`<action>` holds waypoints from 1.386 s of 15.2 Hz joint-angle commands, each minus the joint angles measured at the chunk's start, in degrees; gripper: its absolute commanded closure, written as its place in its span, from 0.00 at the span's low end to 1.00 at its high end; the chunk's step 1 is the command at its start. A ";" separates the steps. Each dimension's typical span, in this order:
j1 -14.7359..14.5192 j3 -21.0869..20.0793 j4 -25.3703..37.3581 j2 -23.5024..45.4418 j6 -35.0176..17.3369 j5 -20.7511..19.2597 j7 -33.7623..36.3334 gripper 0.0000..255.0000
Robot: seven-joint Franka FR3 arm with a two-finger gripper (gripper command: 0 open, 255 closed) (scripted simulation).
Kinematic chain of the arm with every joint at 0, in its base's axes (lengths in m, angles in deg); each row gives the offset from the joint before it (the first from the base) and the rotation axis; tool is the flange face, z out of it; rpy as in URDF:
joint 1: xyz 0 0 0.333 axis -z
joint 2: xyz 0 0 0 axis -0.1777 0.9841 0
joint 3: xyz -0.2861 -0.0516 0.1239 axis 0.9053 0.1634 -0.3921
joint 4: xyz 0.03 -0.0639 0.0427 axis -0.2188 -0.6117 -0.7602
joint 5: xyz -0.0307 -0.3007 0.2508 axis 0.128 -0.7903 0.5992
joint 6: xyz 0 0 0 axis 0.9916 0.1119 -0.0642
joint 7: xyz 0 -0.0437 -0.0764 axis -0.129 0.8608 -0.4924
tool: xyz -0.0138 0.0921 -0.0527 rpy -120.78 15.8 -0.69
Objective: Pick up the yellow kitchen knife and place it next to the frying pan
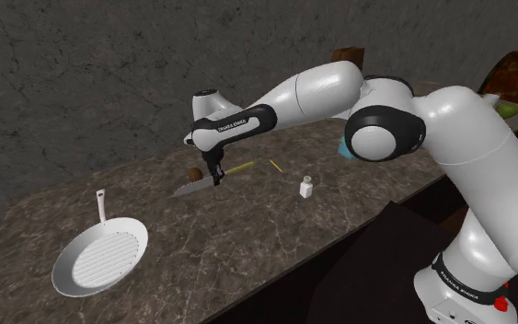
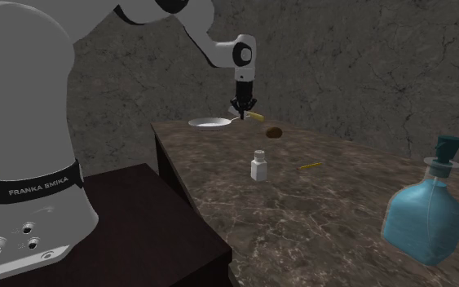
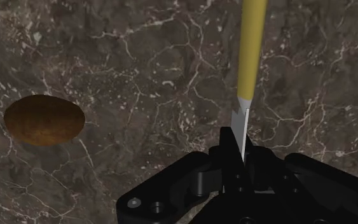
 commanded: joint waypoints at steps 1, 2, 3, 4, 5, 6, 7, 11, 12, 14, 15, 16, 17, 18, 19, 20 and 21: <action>-1.13 -0.29 6.64 3.88 2.65 -0.19 2.10 1.00; -1.85 -0.50 13.05 7.46 5.38 -0.36 3.64 1.00; -1.85 -0.51 12.88 7.80 4.87 -0.32 3.60 1.00; -1.86 -0.53 12.71 8.14 4.37 -0.29 3.56 1.00; -1.86 -0.55 12.53 8.48 3.85 -0.25 3.52 1.00; -1.85 -0.58 12.41 8.85 3.36 -0.23 3.49 1.00; -1.85 -0.60 12.31 9.22 2.88 -0.20 3.46 1.00; -1.81 -0.71 12.18 10.89 1.08 -0.08 3.34 1.00; -1.80 -0.73 12.19 11.34 0.65 -0.05 3.31 1.00; -1.77 -0.79 12.32 12.28 -0.16 0.00 3.26 1.00; -1.76 -0.82 12.41 12.76 -0.55 0.03 3.24 1.00; -1.74 -0.85 12.59 13.30 -0.91 0.05 3.22 1.00; -1.72 -0.88 12.74 13.81 -1.27 0.08 3.20 1.00; -1.71 -0.90 12.86 14.31 -1.66 0.10 3.17 1.00; -1.68 -0.93 13.07 14.86 -2.00 0.13 3.16 1.00; -1.66 -0.96 13.29 15.42 -2.33 0.15 3.14 1.00; -1.64 -0.99 13.54 15.98 -2.65 0.17 3.12 1.00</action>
